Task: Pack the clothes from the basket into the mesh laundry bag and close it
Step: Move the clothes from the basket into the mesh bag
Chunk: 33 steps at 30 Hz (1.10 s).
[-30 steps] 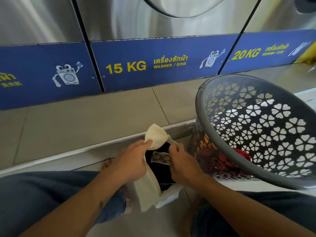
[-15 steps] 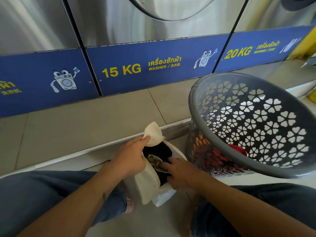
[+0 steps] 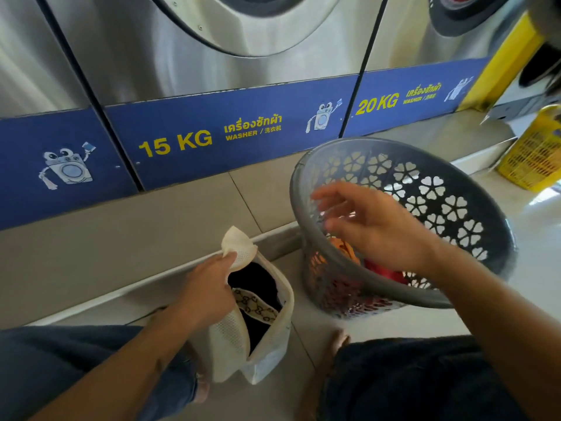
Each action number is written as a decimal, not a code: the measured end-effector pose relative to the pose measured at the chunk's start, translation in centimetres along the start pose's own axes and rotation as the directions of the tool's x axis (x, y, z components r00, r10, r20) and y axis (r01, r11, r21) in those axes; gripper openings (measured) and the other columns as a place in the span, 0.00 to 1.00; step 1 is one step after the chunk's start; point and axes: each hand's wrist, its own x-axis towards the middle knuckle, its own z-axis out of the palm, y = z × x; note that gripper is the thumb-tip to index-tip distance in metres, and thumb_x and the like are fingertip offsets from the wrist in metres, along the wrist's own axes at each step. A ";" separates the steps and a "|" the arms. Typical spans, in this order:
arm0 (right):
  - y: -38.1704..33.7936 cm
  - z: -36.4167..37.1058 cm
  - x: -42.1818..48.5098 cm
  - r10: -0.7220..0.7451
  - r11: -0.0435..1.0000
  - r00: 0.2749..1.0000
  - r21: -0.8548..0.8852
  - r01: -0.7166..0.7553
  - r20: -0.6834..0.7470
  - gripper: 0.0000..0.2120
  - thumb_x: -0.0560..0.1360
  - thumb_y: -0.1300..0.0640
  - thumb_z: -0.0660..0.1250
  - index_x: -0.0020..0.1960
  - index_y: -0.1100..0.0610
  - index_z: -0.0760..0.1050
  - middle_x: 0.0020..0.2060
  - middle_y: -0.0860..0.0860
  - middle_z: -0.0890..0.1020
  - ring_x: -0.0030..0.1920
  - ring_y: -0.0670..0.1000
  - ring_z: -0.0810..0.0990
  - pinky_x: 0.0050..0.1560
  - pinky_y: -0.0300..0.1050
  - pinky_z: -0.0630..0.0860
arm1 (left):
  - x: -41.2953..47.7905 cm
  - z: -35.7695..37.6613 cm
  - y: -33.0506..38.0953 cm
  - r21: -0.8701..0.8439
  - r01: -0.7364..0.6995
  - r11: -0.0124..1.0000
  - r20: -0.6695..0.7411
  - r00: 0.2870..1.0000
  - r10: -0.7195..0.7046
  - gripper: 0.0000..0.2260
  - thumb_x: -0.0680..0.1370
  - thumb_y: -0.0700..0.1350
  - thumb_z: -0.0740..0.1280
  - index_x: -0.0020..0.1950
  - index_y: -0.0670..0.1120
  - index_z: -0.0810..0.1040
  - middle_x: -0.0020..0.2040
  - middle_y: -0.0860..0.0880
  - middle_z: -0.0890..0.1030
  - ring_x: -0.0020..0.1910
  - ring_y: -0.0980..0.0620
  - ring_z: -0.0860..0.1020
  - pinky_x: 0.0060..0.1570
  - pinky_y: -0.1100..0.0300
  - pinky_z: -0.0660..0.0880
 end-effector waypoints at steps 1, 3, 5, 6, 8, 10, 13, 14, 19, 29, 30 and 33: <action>1.3 -1.2 0.7 0.045 0.998 0.999 -0.039 -0.046 -0.026 0.18 0.75 0.60 0.70 0.63 0.47 0.76 0.53 0.48 0.82 0.51 0.46 0.82 0.55 0.47 0.80 | 0.2 0.1 0.2 0.008 0.001 1.000 0.001 1.000 -0.001 0.31 0.75 0.38 0.63 0.77 0.51 0.59 0.76 0.49 0.63 0.74 0.47 0.61 0.72 0.51 0.61; 4.4 -2.7 2.2 0.169 0.973 0.986 -0.160 -0.166 0.006 0.21 0.76 0.59 0.70 0.67 0.46 0.73 0.58 0.51 0.80 0.53 0.49 0.81 0.59 0.52 0.78 | 0.7 0.2 0.9 0.008 0.010 1.000 0.002 1.000 -0.010 0.31 0.75 0.39 0.63 0.77 0.52 0.59 0.76 0.50 0.63 0.74 0.48 0.62 0.72 0.51 0.62; 7.4 -3.3 3.6 0.286 0.913 0.953 -0.329 -0.240 0.097 0.28 0.76 0.57 0.69 0.74 0.47 0.66 0.67 0.55 0.75 0.61 0.53 0.77 0.64 0.51 0.74 | 1.2 0.4 1.8 0.007 0.011 1.000 -0.001 1.000 -0.011 0.30 0.76 0.39 0.63 0.77 0.53 0.59 0.76 0.50 0.63 0.74 0.48 0.62 0.71 0.52 0.63; 8.7 -3.2 4.1 0.339 0.874 0.928 -0.417 -0.249 0.156 0.31 0.76 0.56 0.69 0.77 0.48 0.62 0.72 0.56 0.72 0.65 0.55 0.75 0.66 0.50 0.72 | 1.5 0.6 2.3 0.010 0.004 1.000 -0.003 1.000 -0.004 0.30 0.77 0.40 0.63 0.77 0.53 0.59 0.75 0.51 0.64 0.73 0.48 0.63 0.70 0.53 0.64; 11.3 -2.4 5.0 0.460 0.791 0.849 -0.554 -0.259 0.260 0.37 0.76 0.55 0.68 0.80 0.48 0.54 0.75 0.58 0.67 0.69 0.58 0.72 0.67 0.53 0.72 | 2.3 0.9 3.4 0.029 -0.030 0.999 -0.009 0.999 0.031 0.28 0.77 0.40 0.62 0.76 0.52 0.59 0.74 0.51 0.66 0.71 0.49 0.65 0.66 0.56 0.66; 13.7 -1.4 6.0 0.555 0.735 0.764 -0.624 -0.264 0.330 0.40 0.74 0.56 0.67 0.80 0.47 0.50 0.71 0.60 0.71 0.64 0.60 0.76 0.63 0.57 0.76 | 3.0 1.1 4.4 0.055 -0.057 0.997 -0.018 0.998 0.058 0.27 0.77 0.41 0.62 0.76 0.52 0.60 0.73 0.51 0.66 0.71 0.49 0.65 0.66 0.57 0.65; 16.4 0.4 8.2 0.599 0.681 0.699 -0.707 -0.189 0.390 0.41 0.71 0.56 0.65 0.79 0.46 0.50 0.59 0.57 0.77 0.54 0.59 0.79 0.54 0.57 0.81 | 3.9 1.3 5.2 0.055 -0.050 0.997 -0.013 0.999 0.051 0.27 0.77 0.42 0.62 0.76 0.53 0.60 0.75 0.52 0.65 0.73 0.50 0.64 0.68 0.57 0.63; 17.3 1.1 9.0 0.611 0.658 0.682 -0.737 -0.155 0.402 0.41 0.70 0.56 0.65 0.79 0.47 0.51 0.60 0.57 0.77 0.53 0.59 0.80 0.52 0.55 0.82 | 4.2 1.4 5.2 0.048 -0.044 0.998 -0.009 0.999 0.045 0.27 0.77 0.42 0.62 0.76 0.53 0.60 0.75 0.53 0.64 0.73 0.50 0.63 0.68 0.57 0.63; 21.1 5.4 12.6 0.584 0.652 0.649 -0.758 -0.019 0.487 0.36 0.71 0.62 0.64 0.78 0.48 0.59 0.65 0.57 0.76 0.57 0.58 0.79 0.47 0.47 0.79 | 5.3 1.9 4.9 0.047 -0.010 0.999 -0.002 1.000 0.010 0.27 0.78 0.44 0.62 0.76 0.55 0.59 0.74 0.55 0.64 0.73 0.51 0.63 0.69 0.57 0.62; 29.0 13.5 13.0 0.613 0.544 0.621 -0.831 0.115 0.488 0.42 0.73 0.49 0.70 0.79 0.58 0.52 0.76 0.63 0.61 0.74 0.68 0.63 0.70 0.68 0.66 | 5.1 2.7 3.1 0.012 0.044 0.999 0.055 0.998 -0.045 0.28 0.79 0.49 0.59 0.76 0.63 0.52 0.77 0.61 0.54 0.75 0.55 0.57 0.70 0.59 0.59; 29.4 13.7 12.7 0.607 0.552 0.617 -0.824 0.126 0.501 0.38 0.75 0.51 0.69 0.79 0.57 0.54 0.74 0.62 0.65 0.72 0.66 0.67 0.69 0.65 0.69 | 5.1 2.6 2.8 0.012 0.053 0.998 0.061 0.997 -0.054 0.28 0.79 0.49 0.59 0.76 0.62 0.51 0.77 0.60 0.54 0.75 0.55 0.56 0.70 0.59 0.59; 29.4 12.9 12.8 0.549 0.580 0.643 -0.797 0.167 0.534 0.29 0.74 0.46 0.68 0.72 0.49 0.64 0.64 0.54 0.78 0.59 0.58 0.79 0.55 0.52 0.78 | 4.9 2.4 2.6 0.031 0.058 0.998 0.075 0.995 -0.060 0.29 0.79 0.48 0.59 0.76 0.62 0.51 0.78 0.60 0.52 0.76 0.54 0.55 0.70 0.59 0.58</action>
